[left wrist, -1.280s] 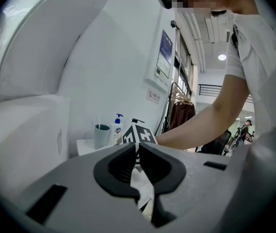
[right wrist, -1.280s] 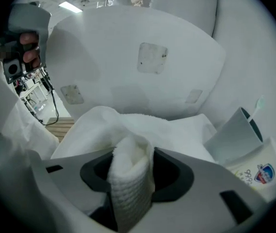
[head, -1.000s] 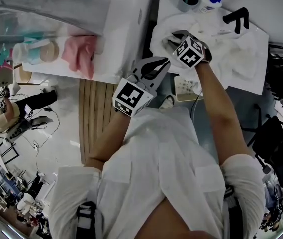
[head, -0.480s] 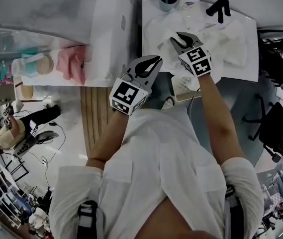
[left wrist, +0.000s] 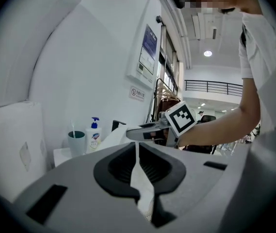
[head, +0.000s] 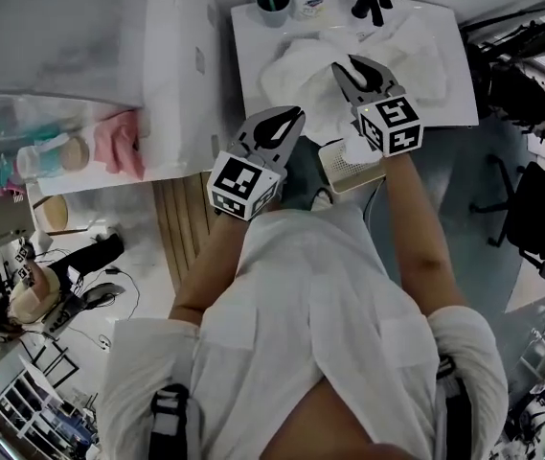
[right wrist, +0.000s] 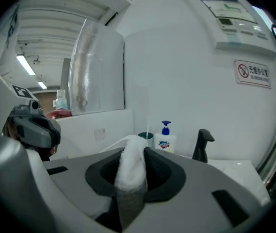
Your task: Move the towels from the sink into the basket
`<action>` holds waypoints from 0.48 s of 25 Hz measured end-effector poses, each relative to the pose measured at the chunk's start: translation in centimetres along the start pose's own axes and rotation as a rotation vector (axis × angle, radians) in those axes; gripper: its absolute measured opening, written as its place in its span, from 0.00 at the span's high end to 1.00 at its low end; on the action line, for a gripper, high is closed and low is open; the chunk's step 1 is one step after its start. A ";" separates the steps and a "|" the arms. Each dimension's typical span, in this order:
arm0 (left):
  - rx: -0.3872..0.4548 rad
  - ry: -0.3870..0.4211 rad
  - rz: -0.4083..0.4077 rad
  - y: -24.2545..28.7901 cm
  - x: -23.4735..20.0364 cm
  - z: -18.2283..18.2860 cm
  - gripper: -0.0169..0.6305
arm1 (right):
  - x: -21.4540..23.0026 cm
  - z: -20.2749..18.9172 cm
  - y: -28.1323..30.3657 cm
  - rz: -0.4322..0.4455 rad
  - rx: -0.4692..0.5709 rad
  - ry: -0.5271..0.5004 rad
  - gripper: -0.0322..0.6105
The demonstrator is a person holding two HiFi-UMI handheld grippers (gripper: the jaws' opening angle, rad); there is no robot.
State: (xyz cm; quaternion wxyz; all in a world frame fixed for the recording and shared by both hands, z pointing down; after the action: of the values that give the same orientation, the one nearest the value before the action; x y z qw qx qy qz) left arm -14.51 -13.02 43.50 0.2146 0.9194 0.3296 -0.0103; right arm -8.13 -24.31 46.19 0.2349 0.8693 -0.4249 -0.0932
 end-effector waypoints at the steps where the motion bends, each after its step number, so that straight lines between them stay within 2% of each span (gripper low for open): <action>1: 0.002 0.006 -0.005 0.3 0.3 0.2 0.93 | 0.5 0.1 -1.0 -0.018 0.017 0.016 0.80; 12: 0.008 0.060 -0.096 4.2 4.9 2.2 0.93 | 6.8 1.2 -14.3 -0.238 0.199 0.116 0.80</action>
State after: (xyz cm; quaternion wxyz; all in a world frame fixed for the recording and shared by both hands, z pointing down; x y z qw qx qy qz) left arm -7.77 -13.87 42.33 0.2004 0.9033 0.3793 0.0057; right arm 5.61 -22.42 38.43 0.1590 0.9364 -0.3115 -0.0275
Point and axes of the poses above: the fingertips, and each gripper's own axes: y forward along the fingers, x to its right, z out of its top, the point moved 1 cm from there along -y, backward along the fingers, and after that the axes turned 8 degrees about -x, right-handed, at the moved point
